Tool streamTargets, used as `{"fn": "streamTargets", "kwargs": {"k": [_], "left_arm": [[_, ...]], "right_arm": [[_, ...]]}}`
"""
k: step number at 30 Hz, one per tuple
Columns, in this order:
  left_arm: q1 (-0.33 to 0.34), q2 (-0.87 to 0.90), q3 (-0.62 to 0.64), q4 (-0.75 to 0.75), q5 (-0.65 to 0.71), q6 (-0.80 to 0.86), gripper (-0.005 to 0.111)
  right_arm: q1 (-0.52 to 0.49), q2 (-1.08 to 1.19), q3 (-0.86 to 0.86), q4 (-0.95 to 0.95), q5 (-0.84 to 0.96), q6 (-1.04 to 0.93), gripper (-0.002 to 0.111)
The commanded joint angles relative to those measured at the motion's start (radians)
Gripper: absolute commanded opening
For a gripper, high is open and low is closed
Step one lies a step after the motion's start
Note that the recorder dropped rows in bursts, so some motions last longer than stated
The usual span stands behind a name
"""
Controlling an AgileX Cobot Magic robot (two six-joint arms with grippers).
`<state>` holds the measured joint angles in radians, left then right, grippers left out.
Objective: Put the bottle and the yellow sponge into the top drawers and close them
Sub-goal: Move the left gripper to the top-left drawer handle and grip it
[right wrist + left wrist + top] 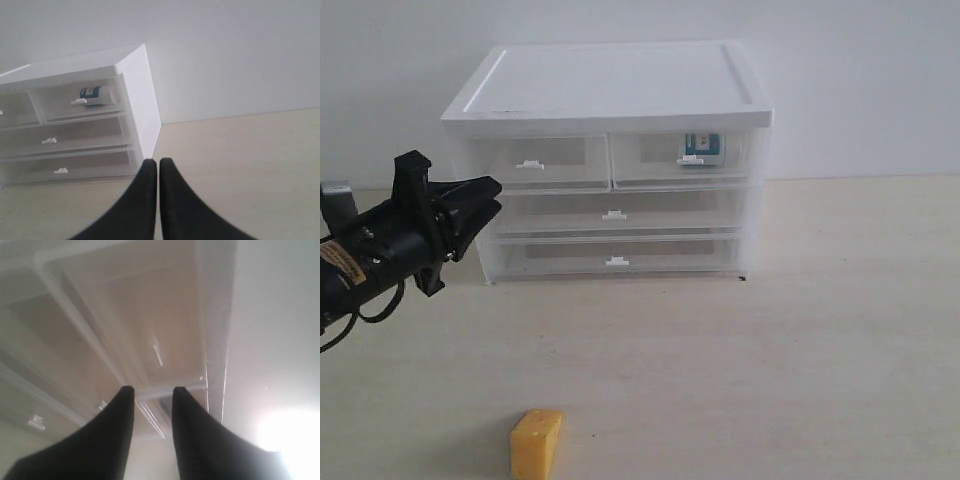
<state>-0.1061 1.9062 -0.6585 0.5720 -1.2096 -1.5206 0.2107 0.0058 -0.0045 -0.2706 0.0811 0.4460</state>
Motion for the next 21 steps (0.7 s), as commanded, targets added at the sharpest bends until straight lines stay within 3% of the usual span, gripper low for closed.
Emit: {"fn": "streamTargets", "kwargs": {"k": [1,10,12,17,21], "left_arm": [[-0.008,0.053,-0.067,0.027,-0.011,-0.076,0.025],[-0.021,0.081,-0.138,0.038,-0.011,-0.1,0.025],[-0.034,0.083,-0.154,0.034,-0.011,-0.103,0.031],[-0.05,0.085,-0.173,0.016,0.006,-0.108,0.059],[-0.055,0.085,-0.184,0.005,0.006,-0.111,0.059]], "right_arm": [[-0.002,-0.006,0.005,0.003,-0.013,-0.008,0.0],[-0.002,-0.006,0.005,0.003,-0.022,-0.008,0.0],[-0.002,-0.006,0.005,0.003,-0.024,-0.008,0.0],[-0.002,-0.006,0.005,0.003,-0.024,-0.008,0.0],[-0.002,-0.006,0.005,0.003,-0.024,-0.008,0.0]]}}
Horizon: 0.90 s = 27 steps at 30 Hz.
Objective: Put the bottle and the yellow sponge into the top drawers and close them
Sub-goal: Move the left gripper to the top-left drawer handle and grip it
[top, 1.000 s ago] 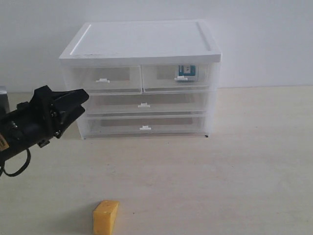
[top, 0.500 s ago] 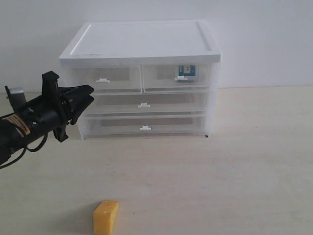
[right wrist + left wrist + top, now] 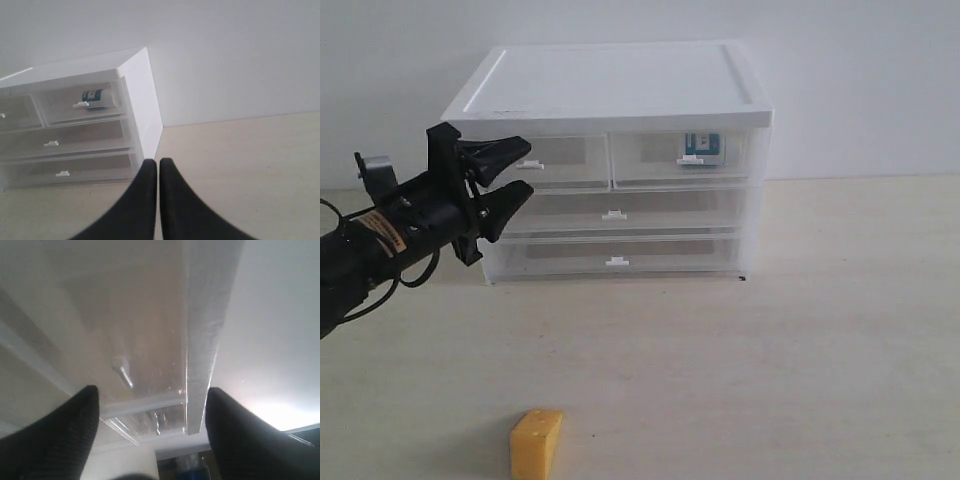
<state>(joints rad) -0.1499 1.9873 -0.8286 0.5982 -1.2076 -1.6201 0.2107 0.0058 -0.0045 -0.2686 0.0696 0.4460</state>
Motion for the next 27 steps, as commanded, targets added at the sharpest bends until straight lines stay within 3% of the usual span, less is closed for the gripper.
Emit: {"fn": "streamTargets", "kwargs": {"k": [1,10,20,23,27], "left_arm": [[-0.011,0.004,-0.014,-0.031,0.006,-0.011,0.058],[-0.022,0.012,-0.014,-0.09,0.044,-0.011,0.052],[-0.104,0.036,-0.033,-0.264,0.051,0.025,0.051],[-0.112,0.04,-0.033,-0.288,0.051,0.041,0.041],[-0.115,0.043,-0.033,-0.311,0.025,0.057,0.014]], "right_arm": [[-0.002,-0.006,0.005,0.001,-0.013,-0.008,0.0],[-0.002,-0.006,0.005,0.001,-0.013,-0.008,0.0],[-0.002,-0.006,0.005,0.001,-0.012,-0.007,0.0],[-0.002,-0.006,0.005,0.001,-0.012,-0.007,0.0],[-0.002,-0.006,0.005,0.001,-0.012,-0.007,0.0]]}}
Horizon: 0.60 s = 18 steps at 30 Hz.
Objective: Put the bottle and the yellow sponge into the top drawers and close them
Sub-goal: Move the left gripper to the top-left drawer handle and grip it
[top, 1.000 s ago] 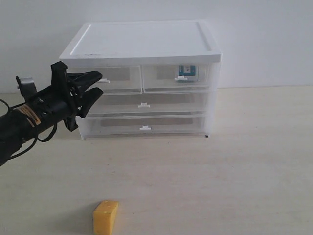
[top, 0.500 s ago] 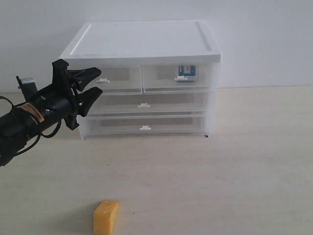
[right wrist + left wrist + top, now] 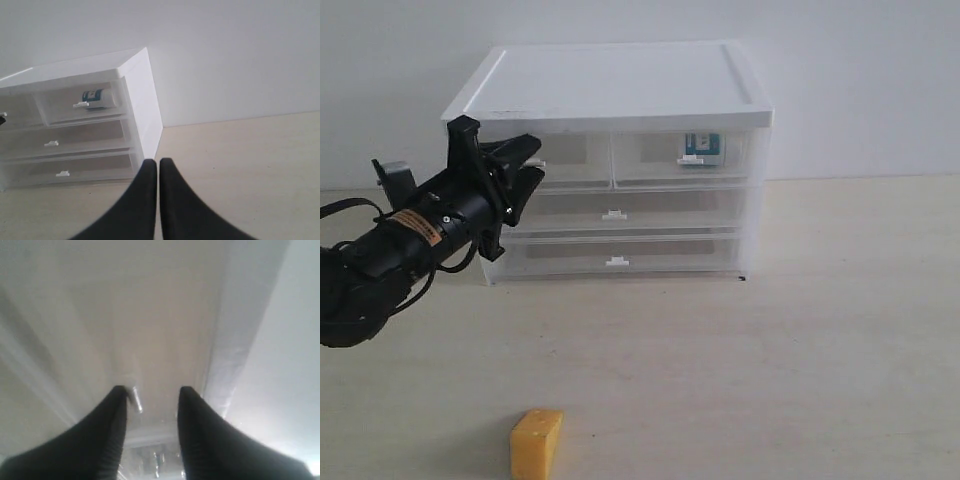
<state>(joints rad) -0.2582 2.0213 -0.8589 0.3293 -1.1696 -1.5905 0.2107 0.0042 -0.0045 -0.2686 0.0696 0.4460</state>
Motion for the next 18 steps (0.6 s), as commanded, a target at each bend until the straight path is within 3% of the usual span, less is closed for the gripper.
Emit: {"fn": "streamTargets", "kwargs": {"k": [1,18], "left_arm": [[-0.007,0.009,-0.002,-0.047,-0.03,0.034,0.007],[-0.025,0.005,0.107,-0.107,-0.052,0.061,0.004]], "right_arm": [[-0.002,-0.004,0.005,0.001,-0.012,-0.007,0.0],[-0.002,-0.004,0.005,0.001,-0.012,-0.009,0.0]]}}
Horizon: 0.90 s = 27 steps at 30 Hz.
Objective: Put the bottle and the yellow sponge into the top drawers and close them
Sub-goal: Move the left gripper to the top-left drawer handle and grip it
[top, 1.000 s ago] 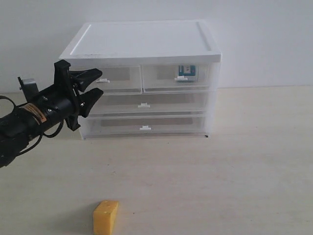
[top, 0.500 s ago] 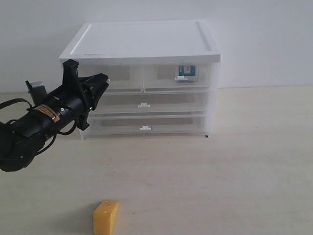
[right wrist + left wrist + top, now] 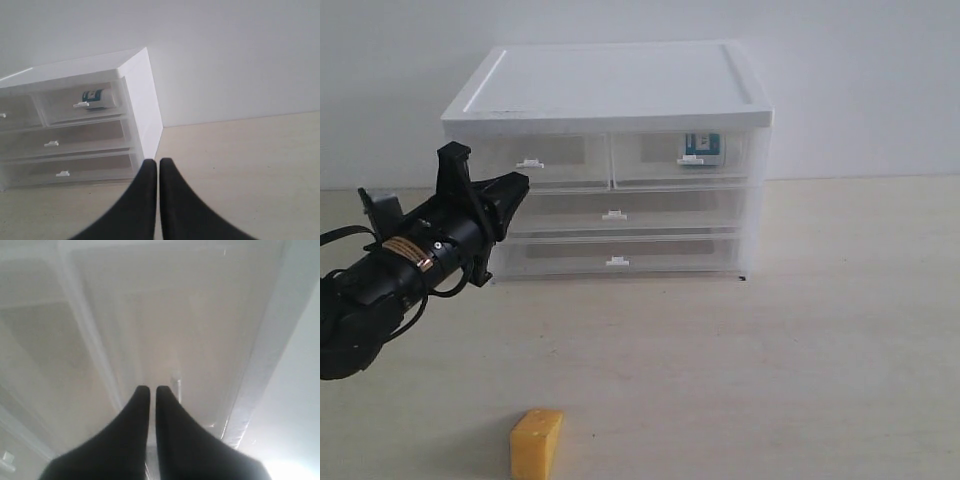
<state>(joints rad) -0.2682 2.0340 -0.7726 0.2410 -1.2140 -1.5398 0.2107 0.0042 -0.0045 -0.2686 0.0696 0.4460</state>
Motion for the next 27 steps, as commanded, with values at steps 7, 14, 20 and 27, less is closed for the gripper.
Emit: {"fn": "streamTargets", "kwargs": {"k": [7,14,20,27], "left_arm": [[-0.015,-0.008,0.016,-0.034,-0.007,0.01,0.012],[-0.015,-0.004,-0.012,-0.028,-0.007,0.01,0.051],[-0.015,-0.004,-0.038,-0.027,-0.007,0.012,0.031],[-0.015,-0.004,-0.065,-0.043,-0.007,0.021,0.02]], "right_arm": [[-0.002,-0.004,0.005,0.001,-0.012,-0.009,0.0],[-0.002,-0.004,0.005,0.001,-0.012,-0.009,0.0],[-0.002,-0.004,0.005,0.001,-0.012,-0.011,0.0],[-0.002,-0.004,0.005,0.001,-0.012,-0.011,0.0]]}}
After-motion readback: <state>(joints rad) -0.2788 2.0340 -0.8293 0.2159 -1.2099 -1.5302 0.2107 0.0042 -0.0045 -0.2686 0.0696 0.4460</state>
